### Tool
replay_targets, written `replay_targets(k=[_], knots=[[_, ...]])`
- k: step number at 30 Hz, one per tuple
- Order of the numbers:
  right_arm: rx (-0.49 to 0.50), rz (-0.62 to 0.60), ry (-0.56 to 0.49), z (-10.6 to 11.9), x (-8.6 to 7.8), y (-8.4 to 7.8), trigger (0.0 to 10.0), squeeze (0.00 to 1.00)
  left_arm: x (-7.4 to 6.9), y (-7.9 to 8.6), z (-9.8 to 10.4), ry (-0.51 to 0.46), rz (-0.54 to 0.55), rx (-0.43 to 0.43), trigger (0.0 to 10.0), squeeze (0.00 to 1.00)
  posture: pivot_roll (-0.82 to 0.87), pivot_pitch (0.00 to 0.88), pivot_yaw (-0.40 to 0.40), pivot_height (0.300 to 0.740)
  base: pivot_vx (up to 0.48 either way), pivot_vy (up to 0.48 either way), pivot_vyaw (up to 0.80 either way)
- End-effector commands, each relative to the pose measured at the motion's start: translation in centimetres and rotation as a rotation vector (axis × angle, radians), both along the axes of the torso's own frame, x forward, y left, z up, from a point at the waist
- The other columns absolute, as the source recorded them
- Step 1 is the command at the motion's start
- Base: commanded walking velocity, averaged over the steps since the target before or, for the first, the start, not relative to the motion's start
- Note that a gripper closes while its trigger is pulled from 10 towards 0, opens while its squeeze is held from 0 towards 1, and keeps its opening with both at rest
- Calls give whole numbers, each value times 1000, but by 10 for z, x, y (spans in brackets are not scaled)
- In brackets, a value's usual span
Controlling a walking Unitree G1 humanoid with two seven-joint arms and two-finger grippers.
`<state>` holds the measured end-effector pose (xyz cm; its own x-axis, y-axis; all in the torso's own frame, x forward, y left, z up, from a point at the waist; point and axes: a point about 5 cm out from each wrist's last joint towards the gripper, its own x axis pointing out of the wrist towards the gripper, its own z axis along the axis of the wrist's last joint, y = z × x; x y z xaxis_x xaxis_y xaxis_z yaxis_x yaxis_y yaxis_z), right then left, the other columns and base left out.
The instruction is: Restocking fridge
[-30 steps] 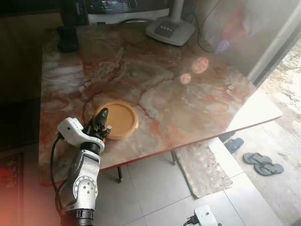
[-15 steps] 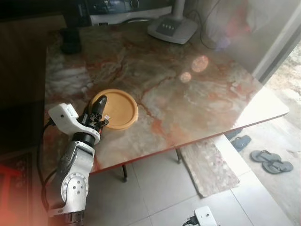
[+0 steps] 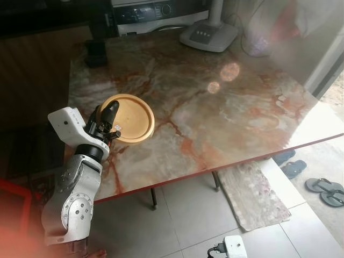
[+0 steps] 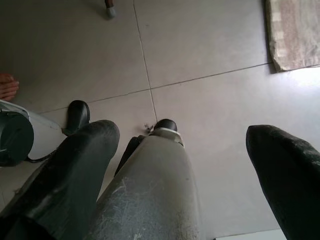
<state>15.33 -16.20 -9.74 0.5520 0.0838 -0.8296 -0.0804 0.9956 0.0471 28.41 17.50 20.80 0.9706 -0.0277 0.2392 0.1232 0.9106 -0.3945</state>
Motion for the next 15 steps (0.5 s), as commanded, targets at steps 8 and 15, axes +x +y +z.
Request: replay_targets(k=[8, 15], knots=[[16, -82, 25, -3, -9, -6, 10000, 0, -12, 18, -7, 10, 133, 484, 10000, 0, 164, 58, -8, 740, 0, 0, 0], [18, -97, 24, -4, -10, -6, 10000, 0, -19, 35, -3, -43, 229, 693, 10000, 0, 164, 54, -15, 740, 0, 0, 0]])
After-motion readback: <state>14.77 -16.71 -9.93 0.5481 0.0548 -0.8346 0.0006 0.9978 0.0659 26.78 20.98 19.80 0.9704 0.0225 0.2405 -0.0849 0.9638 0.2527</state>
